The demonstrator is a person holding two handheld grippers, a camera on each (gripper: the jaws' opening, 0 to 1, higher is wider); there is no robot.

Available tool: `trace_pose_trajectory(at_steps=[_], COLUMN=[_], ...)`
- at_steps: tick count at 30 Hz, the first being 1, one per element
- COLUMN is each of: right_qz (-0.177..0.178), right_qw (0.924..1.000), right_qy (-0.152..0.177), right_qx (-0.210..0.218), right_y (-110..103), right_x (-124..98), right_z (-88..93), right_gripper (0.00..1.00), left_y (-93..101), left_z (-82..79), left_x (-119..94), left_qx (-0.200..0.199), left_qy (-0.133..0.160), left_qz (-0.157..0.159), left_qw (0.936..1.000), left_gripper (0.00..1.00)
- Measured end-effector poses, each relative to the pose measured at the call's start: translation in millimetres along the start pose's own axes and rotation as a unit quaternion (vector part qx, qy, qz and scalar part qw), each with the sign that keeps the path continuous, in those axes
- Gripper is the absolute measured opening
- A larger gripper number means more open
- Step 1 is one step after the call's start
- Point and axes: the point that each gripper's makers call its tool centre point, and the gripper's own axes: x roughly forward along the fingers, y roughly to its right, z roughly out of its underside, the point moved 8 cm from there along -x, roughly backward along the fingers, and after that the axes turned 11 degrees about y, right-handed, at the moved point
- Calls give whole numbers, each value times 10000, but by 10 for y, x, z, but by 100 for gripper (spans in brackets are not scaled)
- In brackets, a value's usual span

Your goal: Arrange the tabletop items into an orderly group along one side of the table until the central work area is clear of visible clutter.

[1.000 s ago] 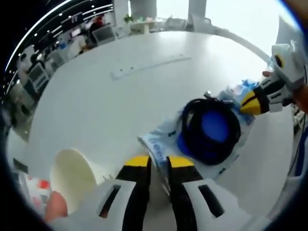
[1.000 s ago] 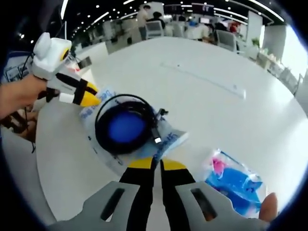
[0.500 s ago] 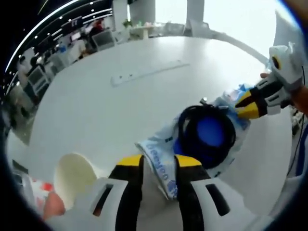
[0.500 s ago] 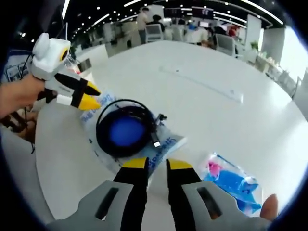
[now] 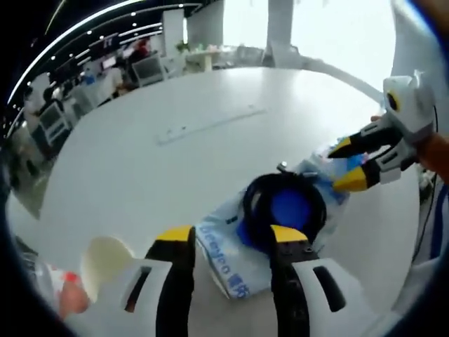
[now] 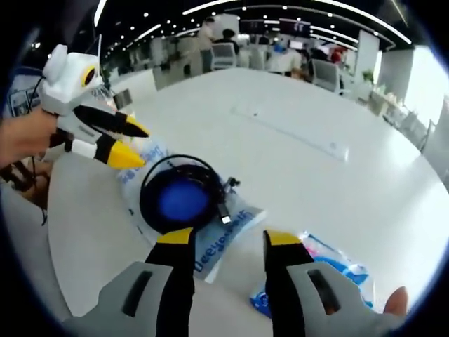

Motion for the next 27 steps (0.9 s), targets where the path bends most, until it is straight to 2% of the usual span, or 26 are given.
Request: trace_pose_trajectory(at_steps=[7,16,27], right_qz=[17,26,-8], right_qw=[10000,9999,9994], right_qy=[66,158,347], right_qx=[-18,-16,-31], right_y=[-15,-29,-144], right_x=[-21,-120,-232], right_z=[-28,-76,-159], right_gripper=[41,44,44], left_y=[119,153,260], left_z=[-50,-54,-30], left_x=[-34,-76,-202], left_qx=[3,3,-73], left_qy=[93,121,169], left_qz=[201,289,565], left_qw=[9998,9995,9982], left_gripper=[41,43,40])
